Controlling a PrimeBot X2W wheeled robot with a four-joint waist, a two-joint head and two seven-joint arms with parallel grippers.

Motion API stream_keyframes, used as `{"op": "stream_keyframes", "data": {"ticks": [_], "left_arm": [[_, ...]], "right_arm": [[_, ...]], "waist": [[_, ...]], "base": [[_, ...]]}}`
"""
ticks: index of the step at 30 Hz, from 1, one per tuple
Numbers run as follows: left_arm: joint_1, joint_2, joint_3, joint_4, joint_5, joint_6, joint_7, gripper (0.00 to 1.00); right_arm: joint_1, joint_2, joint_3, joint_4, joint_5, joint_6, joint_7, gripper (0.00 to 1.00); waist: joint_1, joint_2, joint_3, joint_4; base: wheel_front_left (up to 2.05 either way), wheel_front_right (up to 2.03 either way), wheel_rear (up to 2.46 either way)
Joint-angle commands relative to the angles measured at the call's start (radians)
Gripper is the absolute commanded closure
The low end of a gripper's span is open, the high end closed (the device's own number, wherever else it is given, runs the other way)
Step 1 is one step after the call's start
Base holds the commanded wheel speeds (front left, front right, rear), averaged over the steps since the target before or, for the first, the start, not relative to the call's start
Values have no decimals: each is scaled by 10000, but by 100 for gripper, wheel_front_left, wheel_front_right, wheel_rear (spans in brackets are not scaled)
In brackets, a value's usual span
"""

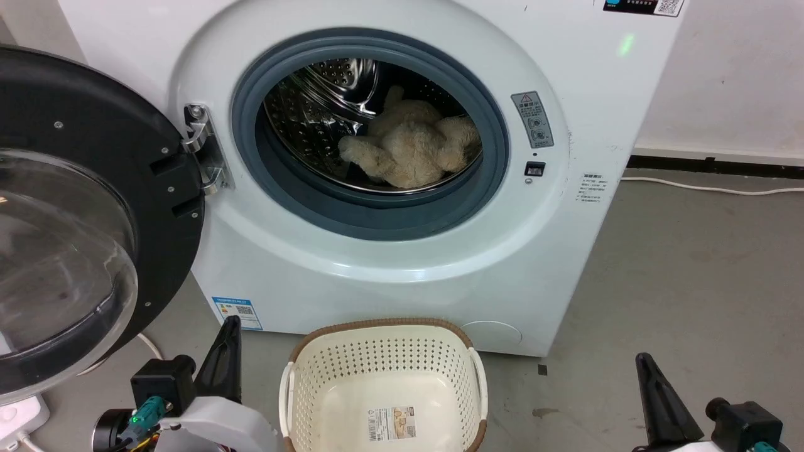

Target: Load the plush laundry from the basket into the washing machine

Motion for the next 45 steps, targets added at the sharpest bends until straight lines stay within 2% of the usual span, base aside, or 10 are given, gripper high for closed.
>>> {"op": "stream_keyframes", "data": {"ticks": [1, 45], "left_arm": [[36, -89, 88, -72, 127, -67, 31, 100], [100, -963, 923, -284, 1694, -623, 495, 100]], "right_arm": [[-150, -1, 21, -97, -105, -1, 70, 100], [-496, -2, 93, -604, -819, -4, 973, 100]], "waist": [[-1, 0, 2, -4], [-1, 0, 79, -142]], "base": [[0, 0, 0], [0, 0, 0]]}}
